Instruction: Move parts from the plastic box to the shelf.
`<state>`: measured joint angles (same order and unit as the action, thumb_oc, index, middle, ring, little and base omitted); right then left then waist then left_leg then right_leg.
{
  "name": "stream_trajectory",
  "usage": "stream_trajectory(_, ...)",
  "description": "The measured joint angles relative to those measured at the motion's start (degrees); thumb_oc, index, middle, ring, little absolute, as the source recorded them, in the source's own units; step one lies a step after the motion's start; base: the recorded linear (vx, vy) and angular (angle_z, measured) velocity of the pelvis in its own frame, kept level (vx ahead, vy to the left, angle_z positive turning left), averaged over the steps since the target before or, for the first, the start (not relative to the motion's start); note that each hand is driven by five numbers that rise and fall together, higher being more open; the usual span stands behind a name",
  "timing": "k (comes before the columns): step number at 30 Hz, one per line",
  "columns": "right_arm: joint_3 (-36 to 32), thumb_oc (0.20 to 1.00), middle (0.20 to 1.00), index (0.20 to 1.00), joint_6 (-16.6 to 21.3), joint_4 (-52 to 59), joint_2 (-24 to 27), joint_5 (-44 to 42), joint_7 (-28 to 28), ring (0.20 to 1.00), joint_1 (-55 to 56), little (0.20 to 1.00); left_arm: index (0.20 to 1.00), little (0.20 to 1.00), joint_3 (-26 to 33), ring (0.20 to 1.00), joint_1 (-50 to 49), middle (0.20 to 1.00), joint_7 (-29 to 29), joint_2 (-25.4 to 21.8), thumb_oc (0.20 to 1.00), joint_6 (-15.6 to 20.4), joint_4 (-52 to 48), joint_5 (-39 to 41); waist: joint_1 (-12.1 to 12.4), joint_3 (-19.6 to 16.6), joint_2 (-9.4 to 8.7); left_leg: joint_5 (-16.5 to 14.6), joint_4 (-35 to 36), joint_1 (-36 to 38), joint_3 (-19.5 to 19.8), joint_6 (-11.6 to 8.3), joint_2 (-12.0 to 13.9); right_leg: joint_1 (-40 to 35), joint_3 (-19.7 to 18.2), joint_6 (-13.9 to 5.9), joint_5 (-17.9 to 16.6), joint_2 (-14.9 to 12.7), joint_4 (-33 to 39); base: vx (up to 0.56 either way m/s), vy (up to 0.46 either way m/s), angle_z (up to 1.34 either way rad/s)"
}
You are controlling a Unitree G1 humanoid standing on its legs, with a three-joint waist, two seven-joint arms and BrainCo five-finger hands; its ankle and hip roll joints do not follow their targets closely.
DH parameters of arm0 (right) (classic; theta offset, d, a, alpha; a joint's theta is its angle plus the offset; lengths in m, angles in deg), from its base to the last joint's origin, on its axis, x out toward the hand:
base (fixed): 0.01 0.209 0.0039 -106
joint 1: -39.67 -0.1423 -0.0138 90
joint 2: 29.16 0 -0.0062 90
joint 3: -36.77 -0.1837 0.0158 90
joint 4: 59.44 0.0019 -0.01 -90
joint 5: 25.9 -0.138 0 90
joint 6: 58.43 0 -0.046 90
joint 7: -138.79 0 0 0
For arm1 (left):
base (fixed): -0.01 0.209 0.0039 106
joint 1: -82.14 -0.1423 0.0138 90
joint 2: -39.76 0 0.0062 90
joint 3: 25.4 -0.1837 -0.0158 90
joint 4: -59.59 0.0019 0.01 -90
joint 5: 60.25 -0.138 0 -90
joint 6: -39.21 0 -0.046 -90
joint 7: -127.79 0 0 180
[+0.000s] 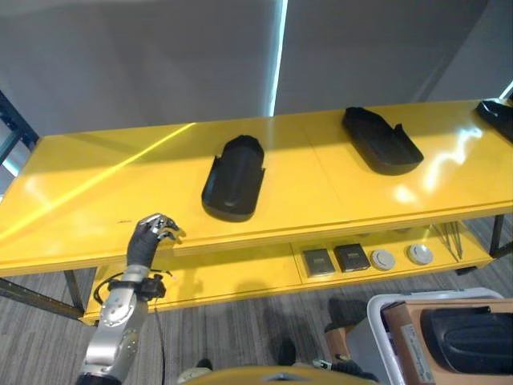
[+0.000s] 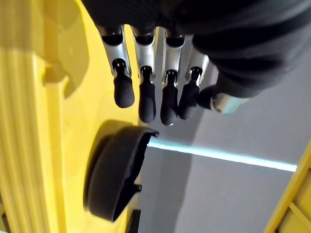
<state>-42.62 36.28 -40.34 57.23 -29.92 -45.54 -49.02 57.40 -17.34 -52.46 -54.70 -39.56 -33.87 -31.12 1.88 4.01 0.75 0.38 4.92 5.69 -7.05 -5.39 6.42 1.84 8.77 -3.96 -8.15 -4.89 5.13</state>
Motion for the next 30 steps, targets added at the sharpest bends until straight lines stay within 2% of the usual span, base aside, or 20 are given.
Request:
stream_trajectory(5, 1.07, 1.000, 1.000, 1.000, 0.14, 0.26, 0.12, 0.00, -0.05, 1.000, -0.90, 1.000, 0.200, 0.200, -3.72, 0.200, 3.35, 0.200, 2.05, -1.60, 0.200, 0.00, -0.90, -0.08, -0.76, 0.13, 0.25, 0.01, -0.01, -0.21, 0.54, 0.00, 0.02, -0.08, 0.68, -0.24, -0.08, 0.00, 0.00, -0.01, 0.008, 0.05)
stream_trajectory(14, 4.49, 1.000, 1.000, 1.000, 0.13, 2.37, 1.27, 0.05, -0.31, 1.000, -0.90, 1.000, 0.200, 0.200, -8.37, 0.200, 7.70, 0.200, 1.66, -0.13, 0.200, -0.04, 2.53, -0.18, -2.49, 0.62, 0.97, 0.13, -0.35, -0.49, 0.57, -0.03, 0.06, 0.53, 0.60, -0.32, -0.08, 0.19, 0.00, -0.01, 0.001, 0.01)
stream_trajectory(17, 4.52, 1.000, 1.000, 1.000, 0.21, 2.57, 1.25, 0.04, -1.28, 1.000, -1.23, 1.000, 0.200, 0.200, -8.78, 0.200, 10.35, 0.200, 0.36, 1.54, 0.200, -0.05, 6.24, -0.73, -3.03, 0.64, 0.93, 0.11, -0.33, -0.71, -0.58, -0.02, 0.08, 1.42, -0.33, -0.27, -0.25, 0.30, -0.01, -0.01, -0.012, -0.18)
stream_trajectory(20, 4.36, 1.000, 1.000, 1.000, 0.42, 2.56, 0.95, -0.06, -2.12, 1.000, -0.76, 1.000, 0.200, 0.200, -8.94, 0.200, 13.11, 0.200, -1.43, 1.95, 0.200, 0.02, 7.92, -1.30, -5.04, 0.98, 0.47, 0.15, -0.36, -1.39, -1.07, -0.08, 0.02, 2.52, -0.98, -0.35, -0.63, 0.40, -0.01, -0.04, -0.014, -0.11)
stream_trajectory(23, 4.46, 1.000, 1.000, 1.000, 0.63, 2.73, 0.56, -0.04, -2.26, 1.000, -1.61, 1.000, 0.200, 0.200, -8.93, 0.200, 16.76, 0.200, -3.10, 3.01, 0.200, 0.19, 10.24, -2.13, -5.22, 1.51, 0.00, 0.35, -0.35, -2.53, -1.47, -0.02, -0.08, 3.99, -1.77, -0.32, -1.18, 0.38, -0.01, -0.06, -0.014, -0.13)
stream_trajectory(30, 4.99, 1.000, 1.000, 1.000, 1.37, 6.54, 0.59, -0.17, -2.64, 1.000, -2.49, 1.000, 0.200, 0.200, -9.80, 0.200, 22.13, 0.200, -7.00, 3.51, 0.200, 2.42, 13.18, -4.26, -7.06, 4.93, -0.99, 1.28, -0.36, -6.49, -2.54, -0.15, -0.11, 8.55, -2.75, -0.13, -2.38, 0.61, -0.02, -0.08, -0.022, -0.08)
